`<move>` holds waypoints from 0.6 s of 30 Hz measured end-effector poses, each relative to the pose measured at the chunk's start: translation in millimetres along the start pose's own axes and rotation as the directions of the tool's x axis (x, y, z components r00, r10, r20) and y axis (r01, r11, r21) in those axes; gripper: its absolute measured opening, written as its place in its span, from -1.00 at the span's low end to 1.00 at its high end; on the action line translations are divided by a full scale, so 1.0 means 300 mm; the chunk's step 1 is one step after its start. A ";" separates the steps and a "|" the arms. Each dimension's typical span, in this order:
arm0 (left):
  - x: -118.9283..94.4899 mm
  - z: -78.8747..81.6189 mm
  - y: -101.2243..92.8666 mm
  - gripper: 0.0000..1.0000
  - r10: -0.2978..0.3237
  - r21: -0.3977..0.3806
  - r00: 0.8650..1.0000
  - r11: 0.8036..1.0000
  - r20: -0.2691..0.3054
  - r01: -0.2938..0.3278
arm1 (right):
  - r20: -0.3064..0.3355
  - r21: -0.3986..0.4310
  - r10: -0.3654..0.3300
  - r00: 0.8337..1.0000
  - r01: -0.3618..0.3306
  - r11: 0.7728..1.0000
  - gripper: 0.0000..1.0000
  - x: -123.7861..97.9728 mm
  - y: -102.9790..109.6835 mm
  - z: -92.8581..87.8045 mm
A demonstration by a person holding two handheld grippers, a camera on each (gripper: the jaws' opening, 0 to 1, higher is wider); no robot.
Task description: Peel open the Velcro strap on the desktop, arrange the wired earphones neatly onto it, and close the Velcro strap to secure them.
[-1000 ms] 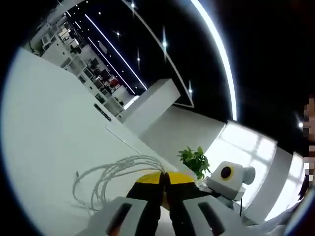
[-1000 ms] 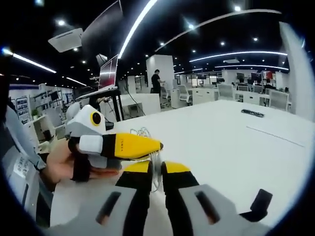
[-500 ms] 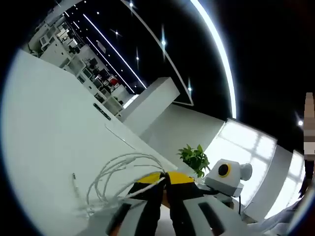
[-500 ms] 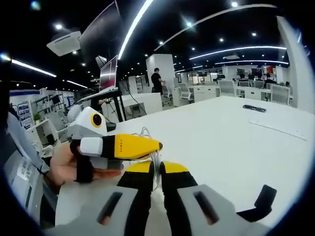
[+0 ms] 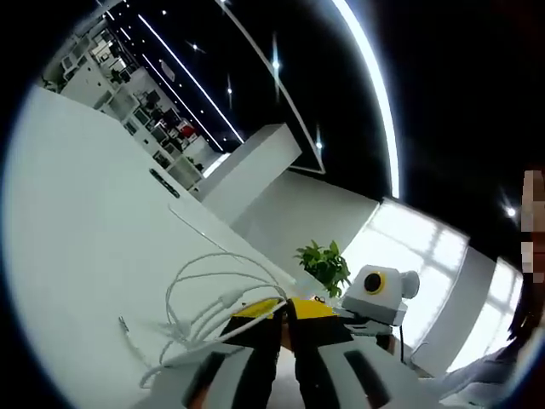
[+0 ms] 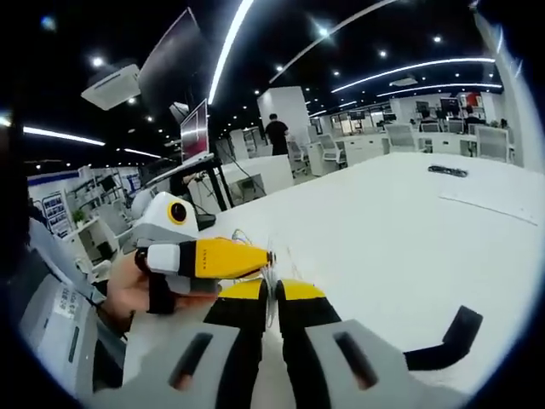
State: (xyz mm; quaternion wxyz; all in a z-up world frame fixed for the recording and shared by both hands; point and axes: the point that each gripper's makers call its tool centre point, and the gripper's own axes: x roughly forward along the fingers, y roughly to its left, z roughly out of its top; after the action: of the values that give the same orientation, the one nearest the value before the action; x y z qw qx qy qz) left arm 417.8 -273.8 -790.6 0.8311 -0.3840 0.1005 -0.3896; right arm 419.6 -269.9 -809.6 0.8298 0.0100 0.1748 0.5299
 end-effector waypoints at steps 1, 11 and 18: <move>0.003 -0.011 -0.009 -0.86 -0.006 -0.002 1.000 1.000 -0.012 0.006 | -0.010 0.012 0.007 1.000 -0.006 1.000 -0.85 -0.018 0.004 -0.009; 0.114 -0.113 -0.081 -0.87 -0.053 -0.026 0.993 0.998 -0.107 0.050 | -0.023 0.100 -0.044 0.999 0.046 0.994 -0.85 -0.173 -0.062 -0.051; 0.191 -0.137 -0.088 -0.86 -0.019 0.080 0.982 0.996 -0.185 0.034 | -0.023 0.162 -0.060 0.998 0.063 0.985 -0.85 -0.221 -0.158 -0.062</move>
State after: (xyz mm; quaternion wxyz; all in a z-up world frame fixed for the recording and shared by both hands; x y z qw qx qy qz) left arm 422.3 -349.0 -792.2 0.8281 -0.3129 0.1558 -0.4383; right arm 430.3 -352.4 -818.2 0.8405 0.0674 0.2253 0.4882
